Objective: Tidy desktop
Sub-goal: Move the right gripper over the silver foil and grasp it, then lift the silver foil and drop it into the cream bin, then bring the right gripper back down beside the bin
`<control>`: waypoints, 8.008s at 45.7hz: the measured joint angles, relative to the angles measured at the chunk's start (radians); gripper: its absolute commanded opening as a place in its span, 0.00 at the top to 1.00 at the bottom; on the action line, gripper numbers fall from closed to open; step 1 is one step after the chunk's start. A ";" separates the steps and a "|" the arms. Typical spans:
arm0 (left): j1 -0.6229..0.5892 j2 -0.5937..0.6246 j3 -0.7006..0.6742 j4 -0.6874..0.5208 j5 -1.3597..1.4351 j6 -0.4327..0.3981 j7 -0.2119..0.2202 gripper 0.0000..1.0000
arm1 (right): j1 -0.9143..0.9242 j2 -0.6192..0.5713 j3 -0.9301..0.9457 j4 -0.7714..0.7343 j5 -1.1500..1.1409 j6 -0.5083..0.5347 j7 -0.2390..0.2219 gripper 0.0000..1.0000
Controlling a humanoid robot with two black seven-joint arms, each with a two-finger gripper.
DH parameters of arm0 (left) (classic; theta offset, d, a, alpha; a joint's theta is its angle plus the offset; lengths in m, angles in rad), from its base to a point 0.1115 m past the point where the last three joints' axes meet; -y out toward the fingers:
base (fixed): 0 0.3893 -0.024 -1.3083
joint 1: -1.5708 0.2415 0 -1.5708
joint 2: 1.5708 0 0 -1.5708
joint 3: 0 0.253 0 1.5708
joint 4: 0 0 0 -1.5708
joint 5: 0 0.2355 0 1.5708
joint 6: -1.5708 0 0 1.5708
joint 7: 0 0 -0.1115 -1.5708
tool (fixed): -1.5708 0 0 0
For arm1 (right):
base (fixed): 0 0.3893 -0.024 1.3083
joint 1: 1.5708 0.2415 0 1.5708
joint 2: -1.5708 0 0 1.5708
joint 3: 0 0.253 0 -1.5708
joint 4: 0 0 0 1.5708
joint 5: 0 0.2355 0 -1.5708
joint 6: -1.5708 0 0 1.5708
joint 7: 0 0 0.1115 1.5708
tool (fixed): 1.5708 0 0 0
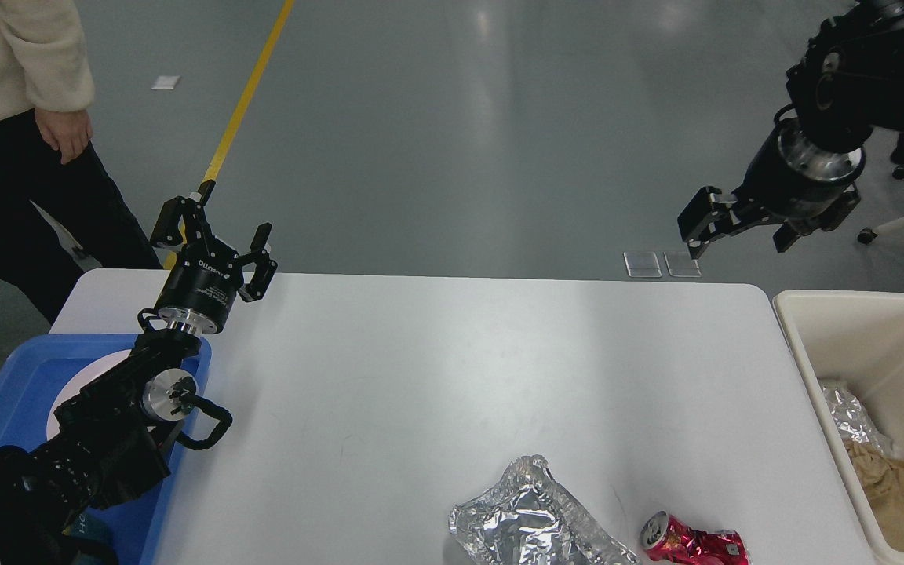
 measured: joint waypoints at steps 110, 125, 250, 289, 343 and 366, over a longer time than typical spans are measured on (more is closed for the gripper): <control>0.000 0.000 0.000 0.000 0.000 0.000 0.000 0.04 | -0.601 0.365 0.229 -0.135 0.053 -0.163 -0.009 0.00; 0.000 0.000 0.000 0.000 0.000 0.000 0.000 0.04 | -0.650 0.368 0.194 -0.188 0.060 -0.252 -0.009 0.00; 0.000 0.000 0.000 0.000 0.000 0.000 0.000 0.03 | -0.409 -0.458 -0.040 -0.334 0.223 -0.598 0.001 1.00; 0.000 0.000 0.000 0.000 0.000 0.000 0.000 0.03 | -0.965 -0.490 0.212 -0.550 0.352 -0.744 0.003 0.13; 0.000 0.000 0.000 0.000 0.000 0.000 0.000 0.03 | -0.255 -0.524 -0.100 -0.325 0.145 -0.185 0.002 0.00; 0.000 0.000 0.000 0.000 0.000 0.000 0.000 0.03 | -0.035 -0.229 -0.009 -0.172 0.071 -0.162 -0.004 0.00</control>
